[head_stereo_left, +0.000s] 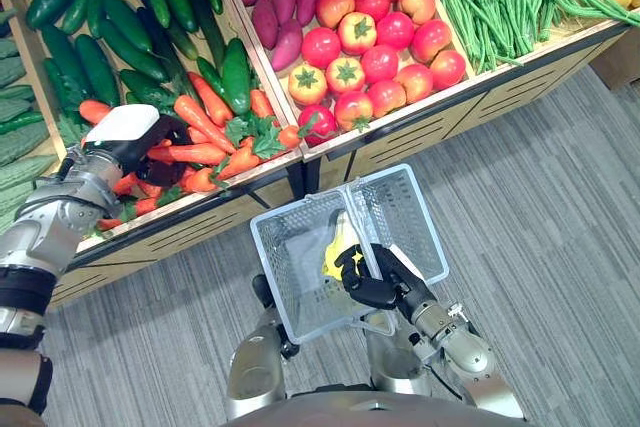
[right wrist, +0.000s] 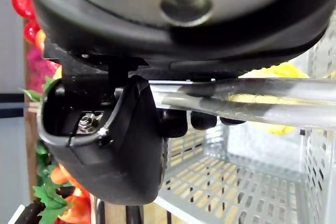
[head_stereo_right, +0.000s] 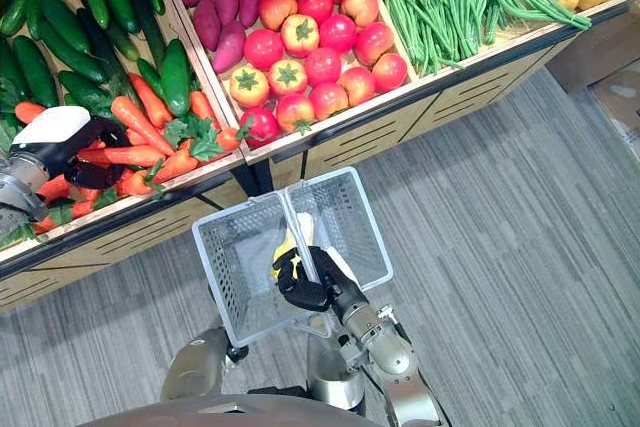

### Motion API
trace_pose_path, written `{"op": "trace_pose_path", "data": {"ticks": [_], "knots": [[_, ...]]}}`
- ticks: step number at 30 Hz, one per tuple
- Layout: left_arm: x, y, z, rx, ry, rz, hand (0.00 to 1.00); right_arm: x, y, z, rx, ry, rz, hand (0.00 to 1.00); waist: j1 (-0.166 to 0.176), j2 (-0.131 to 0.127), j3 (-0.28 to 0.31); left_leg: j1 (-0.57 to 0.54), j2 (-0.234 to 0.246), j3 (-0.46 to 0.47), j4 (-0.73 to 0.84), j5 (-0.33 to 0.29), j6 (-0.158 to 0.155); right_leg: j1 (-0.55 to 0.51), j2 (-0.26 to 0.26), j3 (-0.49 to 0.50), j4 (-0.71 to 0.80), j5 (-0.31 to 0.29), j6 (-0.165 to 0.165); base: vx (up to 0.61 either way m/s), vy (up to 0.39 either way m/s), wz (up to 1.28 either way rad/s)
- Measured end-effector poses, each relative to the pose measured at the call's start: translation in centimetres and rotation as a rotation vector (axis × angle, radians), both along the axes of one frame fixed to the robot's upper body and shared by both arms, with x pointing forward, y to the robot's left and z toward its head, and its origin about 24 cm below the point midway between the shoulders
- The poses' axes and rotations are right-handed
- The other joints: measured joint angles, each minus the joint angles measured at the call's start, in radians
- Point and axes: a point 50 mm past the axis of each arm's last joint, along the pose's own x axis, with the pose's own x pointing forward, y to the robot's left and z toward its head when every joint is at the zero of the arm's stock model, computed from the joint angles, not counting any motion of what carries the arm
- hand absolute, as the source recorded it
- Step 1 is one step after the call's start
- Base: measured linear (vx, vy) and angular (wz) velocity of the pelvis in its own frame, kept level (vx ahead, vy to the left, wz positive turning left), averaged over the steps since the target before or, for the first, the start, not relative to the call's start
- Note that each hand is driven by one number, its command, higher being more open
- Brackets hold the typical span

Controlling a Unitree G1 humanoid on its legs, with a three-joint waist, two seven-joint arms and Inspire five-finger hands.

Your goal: Pick vegetable in the basket

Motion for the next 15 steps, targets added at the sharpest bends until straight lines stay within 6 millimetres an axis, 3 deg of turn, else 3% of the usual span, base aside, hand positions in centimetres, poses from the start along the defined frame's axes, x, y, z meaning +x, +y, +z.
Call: {"op": "trace_pose_path", "data": {"ticks": [15], "knots": [[0.33, -0.65, 0.63, -0.006, 0.002, -0.009, 0.0, -0.04, -0.2, -0.03, -0.001, 0.002, -0.01, 0.0, -0.001, 0.002, -0.001, 0.013, 0.0, -0.012, -0.001, -0.008, -0.006, 0.028, -0.004, -0.016, -0.018, -0.002, -0.001, 0.01, -0.003, 0.02]]}}
